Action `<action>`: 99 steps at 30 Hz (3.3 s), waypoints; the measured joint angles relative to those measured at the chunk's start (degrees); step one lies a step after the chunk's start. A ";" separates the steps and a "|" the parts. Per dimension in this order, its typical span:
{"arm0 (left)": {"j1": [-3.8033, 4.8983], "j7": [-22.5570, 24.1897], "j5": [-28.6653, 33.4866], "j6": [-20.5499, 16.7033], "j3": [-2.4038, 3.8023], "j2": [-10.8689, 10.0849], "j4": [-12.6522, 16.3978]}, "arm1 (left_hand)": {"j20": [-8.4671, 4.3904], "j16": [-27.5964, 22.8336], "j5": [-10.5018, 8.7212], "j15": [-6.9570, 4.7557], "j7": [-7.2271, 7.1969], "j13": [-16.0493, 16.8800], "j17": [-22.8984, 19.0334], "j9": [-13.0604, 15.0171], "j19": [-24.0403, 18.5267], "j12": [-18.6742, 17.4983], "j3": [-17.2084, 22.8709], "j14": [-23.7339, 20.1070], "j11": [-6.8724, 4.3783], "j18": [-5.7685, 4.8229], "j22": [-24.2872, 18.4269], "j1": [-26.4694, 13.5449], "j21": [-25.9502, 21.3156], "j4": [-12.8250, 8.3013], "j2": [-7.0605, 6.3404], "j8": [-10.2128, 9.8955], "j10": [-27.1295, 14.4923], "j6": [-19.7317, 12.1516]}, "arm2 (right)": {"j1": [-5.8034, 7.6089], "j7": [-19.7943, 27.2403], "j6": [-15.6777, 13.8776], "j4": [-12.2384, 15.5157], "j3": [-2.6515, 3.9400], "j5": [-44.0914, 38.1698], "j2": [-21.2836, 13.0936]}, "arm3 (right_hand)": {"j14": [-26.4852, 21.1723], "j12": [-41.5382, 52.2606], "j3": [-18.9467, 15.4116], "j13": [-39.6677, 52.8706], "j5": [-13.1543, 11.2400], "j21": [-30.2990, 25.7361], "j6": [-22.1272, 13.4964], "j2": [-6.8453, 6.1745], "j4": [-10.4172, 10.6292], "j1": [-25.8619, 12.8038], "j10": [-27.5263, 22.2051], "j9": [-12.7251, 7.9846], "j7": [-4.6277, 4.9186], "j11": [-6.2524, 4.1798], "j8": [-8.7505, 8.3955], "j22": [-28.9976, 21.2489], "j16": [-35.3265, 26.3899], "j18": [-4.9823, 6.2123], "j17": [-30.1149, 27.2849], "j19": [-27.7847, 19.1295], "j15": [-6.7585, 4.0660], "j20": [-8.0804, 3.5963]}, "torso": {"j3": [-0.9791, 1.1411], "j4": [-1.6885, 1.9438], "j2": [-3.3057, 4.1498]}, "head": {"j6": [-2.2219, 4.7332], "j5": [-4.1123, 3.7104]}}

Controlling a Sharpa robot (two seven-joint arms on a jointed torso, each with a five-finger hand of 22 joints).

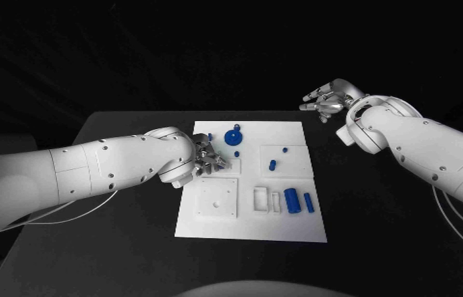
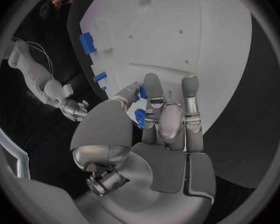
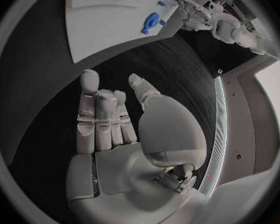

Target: Assemble the parts on the task board

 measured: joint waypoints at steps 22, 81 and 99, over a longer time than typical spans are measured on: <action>-0.25 0.22 0.28 2.53 -0.18 -0.17 -0.61 | 0.00 0.00 -4.17 -0.09 -1.69 -0.10 0.14 0.30 0.00 -0.20 -11.45 0.08 -0.69 0.00 -0.01 1.80 -0.49 9.43 -3.48 0.21 -0.69 1.47 | -0.14 -0.13 0.30 -0.06 0.00 0.07 -0.28 | 0.01 0.00 -1.70 -0.32 -0.38 -0.62 0.00 0.22 0.66 0.22 0.01 0.00 -0.01 0.01 0.00 -0.32 -0.23 0.00 -0.30 0.00 -0.01 0.00 | 0.04 -0.02 -0.01 | -0.18 -0.10; 7.35 4.45 2.80 13.23 5.02 6.70 -24.91 | -1.14 -7.51 -0.86 0.34 3.83 4.21 -12.62 -40.89 0.12 -10.74 -24.40 -3.85 1.12 -0.89 0.01 3.84 -6.54 5.76 4.80 -0.61 -0.73 -11.02 | -0.98 3.09 -1.74 -3.01 0.00 3.81 1.16 | -6.98 -11.89 -1.52 -15.49 4.88 -11.13 -1.55 0.05 0.66 0.05 -2.92 0.00 0.33 0.83 0.00 -15.49 -13.63 0.48 -16.02 -3.09 1.21 1.61 | -0.15 -0.82 0.94 | 3.21 0.64; 4.70 5.22 0.84 16.66 4.95 9.96 -31.67 | -0.94 -7.76 -11.86 0.54 3.93 4.43 -13.12 -41.74 0.32 -11.74 -20.20 -4.45 1.13 -0.89 0.00 -0.43 -6.81 14.58 -0.47 -0.61 -0.72 -12.15 | -0.94 6.34 -4.63 -2.60 0.01 7.99 1.56 | -18.64 -26.43 -2.18 -45.09 9.01 -10.86 -3.37 -0.07 2.44 -0.86 -8.17 0.03 2.16 5.44 0.15 -45.48 -24.99 -0.83 -39.48 -18.69 6.65 7.22 | -0.21 -0.97 1.05 | 2.96 0.70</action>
